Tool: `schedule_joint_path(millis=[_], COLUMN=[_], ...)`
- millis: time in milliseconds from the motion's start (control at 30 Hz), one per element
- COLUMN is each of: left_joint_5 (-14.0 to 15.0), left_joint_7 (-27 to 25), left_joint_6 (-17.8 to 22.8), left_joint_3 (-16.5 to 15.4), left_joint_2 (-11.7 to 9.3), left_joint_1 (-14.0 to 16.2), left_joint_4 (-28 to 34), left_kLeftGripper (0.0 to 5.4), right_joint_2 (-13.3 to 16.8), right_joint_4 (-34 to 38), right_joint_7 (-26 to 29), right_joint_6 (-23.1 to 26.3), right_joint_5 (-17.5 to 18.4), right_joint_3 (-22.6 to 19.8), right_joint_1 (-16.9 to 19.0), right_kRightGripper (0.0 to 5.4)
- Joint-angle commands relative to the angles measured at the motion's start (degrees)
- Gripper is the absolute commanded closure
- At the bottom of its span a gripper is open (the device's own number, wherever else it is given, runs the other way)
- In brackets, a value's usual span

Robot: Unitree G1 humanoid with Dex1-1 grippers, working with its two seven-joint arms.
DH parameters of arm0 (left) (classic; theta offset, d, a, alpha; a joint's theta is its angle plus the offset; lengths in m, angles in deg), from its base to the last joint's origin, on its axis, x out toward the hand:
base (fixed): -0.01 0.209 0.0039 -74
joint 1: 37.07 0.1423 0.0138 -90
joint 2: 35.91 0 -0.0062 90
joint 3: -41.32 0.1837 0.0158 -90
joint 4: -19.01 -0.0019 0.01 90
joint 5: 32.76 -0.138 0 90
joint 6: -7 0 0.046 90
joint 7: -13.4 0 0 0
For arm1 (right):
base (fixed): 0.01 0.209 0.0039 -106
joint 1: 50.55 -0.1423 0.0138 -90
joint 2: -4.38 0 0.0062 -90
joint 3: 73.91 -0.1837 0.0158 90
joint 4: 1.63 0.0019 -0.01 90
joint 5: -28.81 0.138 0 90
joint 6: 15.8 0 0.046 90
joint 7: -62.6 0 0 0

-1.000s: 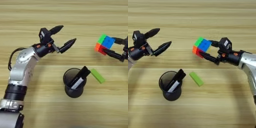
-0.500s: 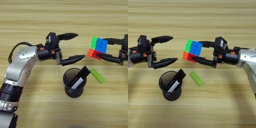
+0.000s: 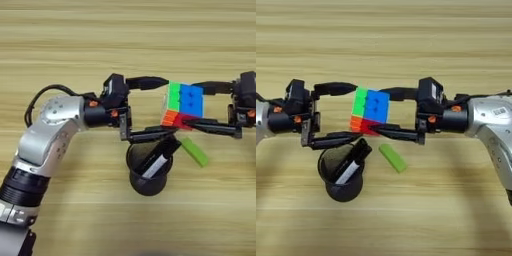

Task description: Move the objects on the table

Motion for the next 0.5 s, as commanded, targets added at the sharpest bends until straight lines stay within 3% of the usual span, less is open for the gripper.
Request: schedule_joint_path(millis=[33,267,500], left_joint_5=[-1.4,-1.9,-2.3], left_joint_7=[-0.9,-2.0,-2.5], left_joint_6=[0.2,-0.6,-1.1], left_joint_3=[1.1,2.1,2.1], left_joint_2=[-1.5,-2.2,-2.1], left_joint_1=[0.7,1.6,1.8], left_joint_4=[0.9,0.6,0.5], left_kLeftGripper=[0.0,0.0,0.61], right_joint_2=[1.2,1.6,2.1], right_joint_4=[2.4,3.9,4.3], right_joint_7=[0.4,0.4,0.3], right_joint_6=[1.0,1.7,1.6], right_joint_5=[1.7,3.3,3.9], right_joint_3=[0.1,-0.1,0.0], right_joint_1=[-0.9,-0.6,-0.3], right_kRightGripper=[2.07,2.07,2.07])
